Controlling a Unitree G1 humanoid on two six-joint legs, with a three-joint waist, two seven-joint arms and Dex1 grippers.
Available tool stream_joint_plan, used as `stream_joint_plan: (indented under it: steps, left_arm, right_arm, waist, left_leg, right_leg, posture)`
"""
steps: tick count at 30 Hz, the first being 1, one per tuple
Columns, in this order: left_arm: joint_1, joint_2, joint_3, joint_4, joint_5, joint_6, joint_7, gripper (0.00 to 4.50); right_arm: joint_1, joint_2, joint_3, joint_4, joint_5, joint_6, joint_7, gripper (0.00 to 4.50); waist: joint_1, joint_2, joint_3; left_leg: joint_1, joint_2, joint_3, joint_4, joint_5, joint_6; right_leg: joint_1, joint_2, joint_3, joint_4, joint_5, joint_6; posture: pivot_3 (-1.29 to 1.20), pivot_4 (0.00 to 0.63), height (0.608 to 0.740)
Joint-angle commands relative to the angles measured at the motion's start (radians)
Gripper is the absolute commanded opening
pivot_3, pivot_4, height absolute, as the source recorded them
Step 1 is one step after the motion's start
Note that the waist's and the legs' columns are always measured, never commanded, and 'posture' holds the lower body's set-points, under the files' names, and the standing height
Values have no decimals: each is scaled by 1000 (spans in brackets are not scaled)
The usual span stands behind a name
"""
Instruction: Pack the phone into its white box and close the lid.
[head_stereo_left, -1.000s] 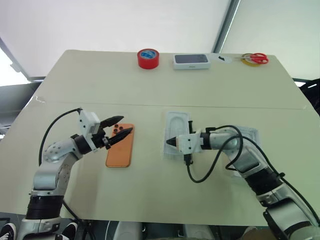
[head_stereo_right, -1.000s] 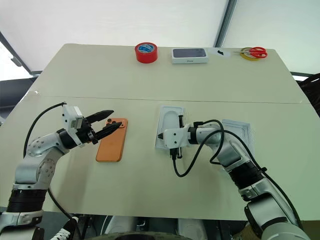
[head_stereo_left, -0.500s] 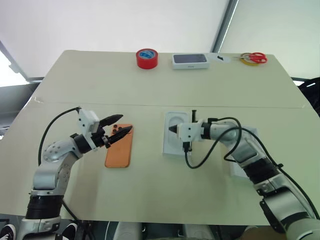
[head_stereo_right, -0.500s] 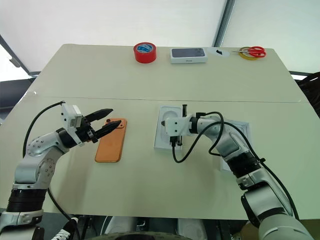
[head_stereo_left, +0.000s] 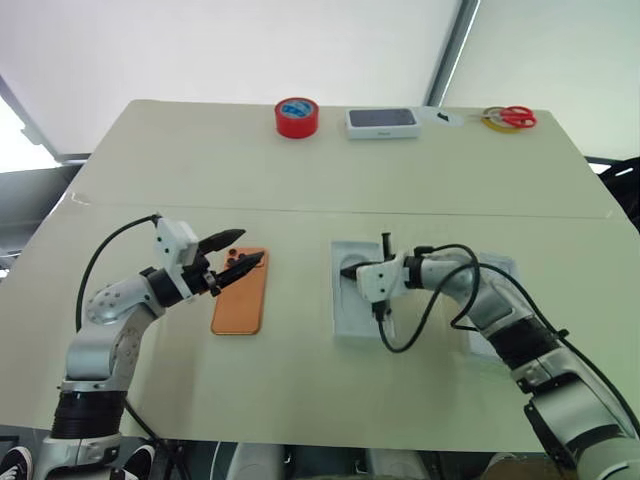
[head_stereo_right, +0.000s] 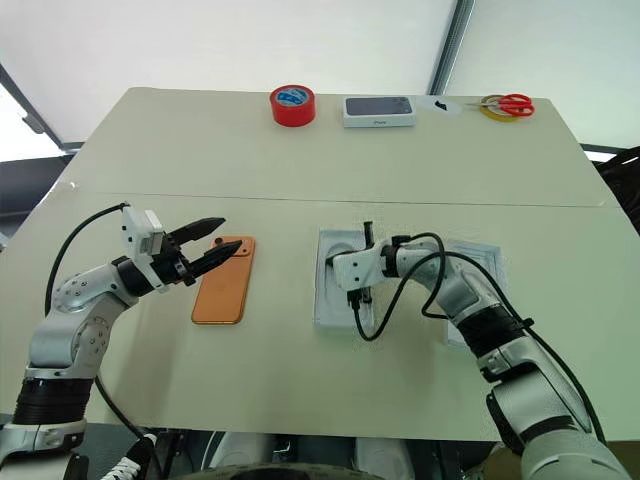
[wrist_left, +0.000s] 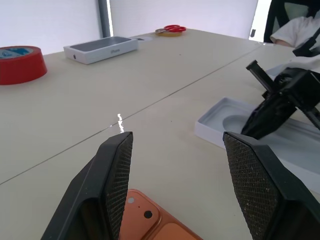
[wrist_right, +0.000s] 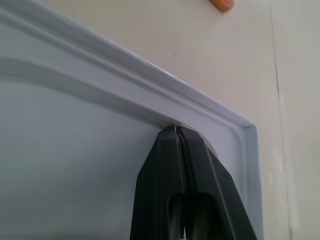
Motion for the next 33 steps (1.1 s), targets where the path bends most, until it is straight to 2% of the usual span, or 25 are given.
stream_joint_plan:
  steps: [1, 8, 12, 15, 18, 22, 25, 26, 33]
  left_arm:
    - [9, 8, 26, -49, -21, 3, 8, 3037]
    - [16, 19, 28, -47, -14, 31, 27, 3037]
    - [40, 73, 68, -74, -96, 218, 57, 3037]
    - [71, 122, 97, -78, -73, 286, 107, 3037]
    - [95, 161, 159, -79, -129, 410, 144, 3037]
    - [95, 190, 263, -50, -326, 688, 166, 3037]
    - [108, 203, 292, -38, -361, 771, 185, 3037]
    - [113, 206, 303, -29, -376, 806, 193, 3037]
    - [108, 187, 323, 19, -444, 977, 249, 3037]
  right_arm:
    - [4, 7, -2, -36, 25, -16, 23, 27]
    - [-44, 3, -16, 30, -37, -25, -26, 27]
    - [-80, 44, -65, -12, 44, 64, -26, 27]
    - [-98, 70, -73, -40, 29, 73, -64, 27]
    - [-115, 152, -65, -74, 29, 145, -113, 27]
    - [-138, 273, -27, -102, 23, 276, -122, 27]
    - [-146, 318, 26, -119, -14, 315, -113, 27]
    - [-154, 330, 56, -121, -25, 384, -80, 27]
    - [-199, 337, 213, -106, -115, 488, 59, 27]
  waist:
    - [-1, 0, 0]
    - [-2, 0, 0]
    - [-2, 0, 0]
    - [-4, 0, 0]
    - [-7, 0, 0]
    - [-6, 0, 0]
    - [-1, 0, 0]
    - [0, 0, 0]
    - [-5, 0, 0]
  left_leg:
    - [0, 0, 0, 0, 0, 0]
    - [0, 0, 0, 0, 0, 0]
    - [0, 0, 0, 0, 1, -1]
    - [0, 0, 0, 0, 0, -1]
    - [0, 0, 0, -1, 0, -1]
    - [0, 0, 0, -2, 1, -2]
    - [0, 0, 0, -2, 1, -2]
    - [0, 0, 0, -2, 1, -2]
    - [-1, -1, 0, -3, 1, -2]
  right_leg:
    - [0, 0, 0, 0, 0, 0]
    - [0, 0, 0, 0, 0, 0]
    - [-1, 0, 0, 1, 0, 0]
    - [-1, 0, 0, 1, 0, 0]
    - [-2, 0, 0, 1, 0, 0]
    - [-4, 0, 0, 2, 0, 0]
    - [-4, 0, 0, 2, 0, 0]
    - [-4, -1, 0, 2, 0, 0]
    - [-6, -1, 1, 3, 0, -1]
  posture:
    - [0, 150, 740]
    - [0, 150, 740]
    - [0, 150, 740]
    - [0, 150, 740]
    - [0, 150, 740]
    - [0, 150, 740]
    - [0, 150, 740]
    - [0, 150, 740]
    - [0, 150, 740]
